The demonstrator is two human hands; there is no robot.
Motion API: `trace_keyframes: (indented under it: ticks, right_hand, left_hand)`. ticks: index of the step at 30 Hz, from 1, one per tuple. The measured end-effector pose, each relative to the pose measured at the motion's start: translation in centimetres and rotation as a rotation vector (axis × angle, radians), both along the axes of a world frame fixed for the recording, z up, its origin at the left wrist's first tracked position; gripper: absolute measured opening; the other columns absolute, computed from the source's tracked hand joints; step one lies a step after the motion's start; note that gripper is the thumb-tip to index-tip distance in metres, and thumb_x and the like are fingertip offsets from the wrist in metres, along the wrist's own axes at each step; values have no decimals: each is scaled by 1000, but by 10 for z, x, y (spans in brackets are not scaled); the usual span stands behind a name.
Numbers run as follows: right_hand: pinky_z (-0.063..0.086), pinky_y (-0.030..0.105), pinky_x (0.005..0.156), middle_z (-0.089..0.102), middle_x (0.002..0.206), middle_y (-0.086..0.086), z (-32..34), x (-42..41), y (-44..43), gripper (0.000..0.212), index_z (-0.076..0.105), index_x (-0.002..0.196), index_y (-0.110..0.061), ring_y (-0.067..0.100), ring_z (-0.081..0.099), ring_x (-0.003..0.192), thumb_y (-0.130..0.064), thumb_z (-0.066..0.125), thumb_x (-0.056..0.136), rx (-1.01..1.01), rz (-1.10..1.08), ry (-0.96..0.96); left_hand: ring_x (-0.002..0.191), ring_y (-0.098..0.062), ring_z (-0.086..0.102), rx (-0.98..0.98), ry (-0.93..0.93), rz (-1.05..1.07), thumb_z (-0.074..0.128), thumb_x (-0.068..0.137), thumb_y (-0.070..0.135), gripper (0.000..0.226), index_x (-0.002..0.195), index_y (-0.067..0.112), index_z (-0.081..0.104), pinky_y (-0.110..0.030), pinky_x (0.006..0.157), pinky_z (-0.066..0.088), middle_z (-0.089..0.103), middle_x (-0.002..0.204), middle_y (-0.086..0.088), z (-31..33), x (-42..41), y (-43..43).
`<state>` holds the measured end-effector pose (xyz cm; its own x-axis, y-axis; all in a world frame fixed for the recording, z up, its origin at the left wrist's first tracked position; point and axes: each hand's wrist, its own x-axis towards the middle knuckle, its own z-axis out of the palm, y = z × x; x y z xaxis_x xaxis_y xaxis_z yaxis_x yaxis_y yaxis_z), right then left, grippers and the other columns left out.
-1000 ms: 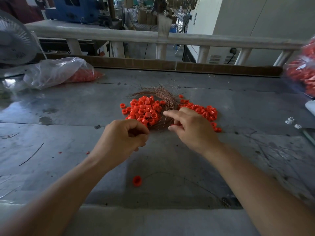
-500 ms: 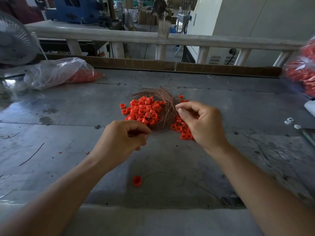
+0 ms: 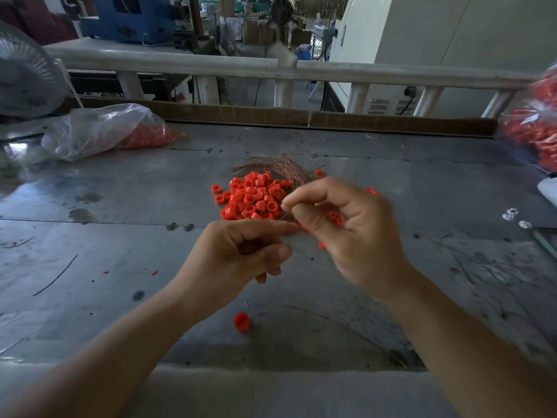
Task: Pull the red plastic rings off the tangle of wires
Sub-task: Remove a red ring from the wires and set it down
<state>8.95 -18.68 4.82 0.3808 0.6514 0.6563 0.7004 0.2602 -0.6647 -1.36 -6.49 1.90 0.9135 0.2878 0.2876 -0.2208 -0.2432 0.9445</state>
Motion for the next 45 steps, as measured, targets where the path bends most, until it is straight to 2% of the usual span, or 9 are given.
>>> trace_keyframes:
  ticks: [4,11,17,21,26,29,33,40,45]
  right_hand:
    - [43,7,70,61,85,-19,-5,-4,3,19,59,90,-29,-6,59,80,-12,60,82,-75,37,8]
    - [43,7,71,65,88,-15,-10,-5,4,36,49,112,-35,-2,62,83,-34,60,78,-151,60,208]
    - [48,14,73,66,86,-9,-13,-6,6,10,67,86,-16,4,62,84,-13,63,78,-148,59,118]
    - [51,19,72,67,82,1,-10,-4,5,8,60,82,-16,9,65,79,-10,56,83,-63,86,196]
    - [50,17,62,64,69,-9,1,10,-5,11,59,83,-23,8,64,64,-12,57,83,85,-47,221]
    - [44,12,56,59,69,-14,7,16,-11,14,61,83,-29,2,57,57,-15,61,83,45,-130,111]
    - [39,6,67,58,78,-15,9,13,-10,17,61,83,-33,-2,55,73,-17,63,79,-48,-159,-37]
    - [43,8,60,58,73,-16,2,4,-5,23,61,78,-30,-5,57,70,-8,66,79,-170,-59,49]
    - [41,7,65,59,77,-12,-1,1,-3,26,57,77,-32,-1,56,76,-7,65,80,-204,-71,4]
  left_hand:
    - [53,-10,61,-46,-10,4,65,63,24,14,72,22,75,-20,48,48,66,63,-5,3,0,0]
    - [53,-11,60,-60,-2,42,64,65,20,20,76,4,71,-19,49,48,64,61,-8,4,0,0]
    - [53,-10,59,-52,21,36,63,62,28,29,76,5,71,-19,49,48,64,59,-5,4,0,0]
    - [53,-9,60,-171,2,61,67,58,24,18,71,14,76,-18,48,48,67,63,-4,6,-1,0]
    - [68,-10,67,-307,14,61,68,53,10,33,82,24,76,-15,60,51,72,77,-1,4,0,4]
    - [71,-11,68,-274,-16,37,64,59,7,35,86,27,75,-16,62,51,72,82,0,5,-2,2]
    - [67,-11,66,-298,-46,33,65,61,7,34,89,24,75,-18,58,51,72,78,-2,8,-4,3]
    - [63,-14,66,-318,-94,50,73,62,0,25,82,15,73,-20,56,52,70,74,-7,9,-4,3]
    - [64,-13,68,-313,-88,25,65,59,5,30,85,17,75,-20,56,52,72,74,-4,9,-4,3]
